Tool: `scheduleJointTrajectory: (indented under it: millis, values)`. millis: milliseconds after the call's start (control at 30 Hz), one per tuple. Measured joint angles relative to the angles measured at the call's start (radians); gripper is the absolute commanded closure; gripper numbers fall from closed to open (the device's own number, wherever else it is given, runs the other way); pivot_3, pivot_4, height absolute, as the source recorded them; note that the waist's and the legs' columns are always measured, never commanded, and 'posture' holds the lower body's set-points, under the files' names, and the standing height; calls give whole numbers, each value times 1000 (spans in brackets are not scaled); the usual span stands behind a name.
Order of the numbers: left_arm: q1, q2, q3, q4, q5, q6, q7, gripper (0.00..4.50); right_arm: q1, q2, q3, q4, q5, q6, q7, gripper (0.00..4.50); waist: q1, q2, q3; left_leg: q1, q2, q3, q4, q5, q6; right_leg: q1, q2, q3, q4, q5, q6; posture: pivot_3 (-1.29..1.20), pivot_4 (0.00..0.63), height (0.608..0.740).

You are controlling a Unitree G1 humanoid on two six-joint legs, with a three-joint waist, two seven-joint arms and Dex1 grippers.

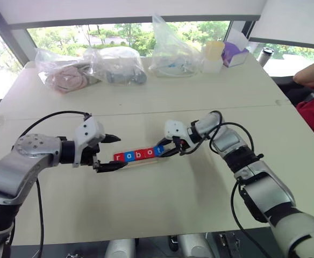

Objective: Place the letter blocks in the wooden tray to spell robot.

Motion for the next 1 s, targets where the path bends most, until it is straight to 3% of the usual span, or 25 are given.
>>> scheduleJointTrajectory:
  millis: [300,433,500,533,833,1000]
  values:
    - [0,0,0,0,3,-4,6,0,-3,11,0,21,0,2,-5,3318,0,0,0,0,0,0,0,0,0,0,0,0,0,0,0,0,150,740]
    - [0,0,-2,0,12,-8,10,0,-3,15,-3,21,0,7,-10,1489,0,0,0,0,0,0,0,0,0,0,0,0,0,0,0,0,150,740]
    - [0,-2,-3,1,17,-11,10,0,-3,27,-13,21,1,21,-27,325,0,0,0,0,0,0,0,0,0,0,0,0,0,0,0,0,150,740]
    - [0,-3,-4,3,20,-13,10,0,-3,34,-26,21,4,26,-40,16,0,0,0,0,0,0,0,0,0,0,0,0,0,0,0,0,150,740]
    - [-3,-11,-9,23,28,-30,8,0,14,12,-143,-136,90,191,-95,16,1,0,0,0,0,0,0,0,0,0,0,0,0,0,0,0,150,740]
    - [-6,-12,-10,30,31,-30,5,0,52,-1,-167,-150,81,186,-195,16,0,0,0,0,0,0,0,0,0,0,0,0,0,0,0,0,150,740]
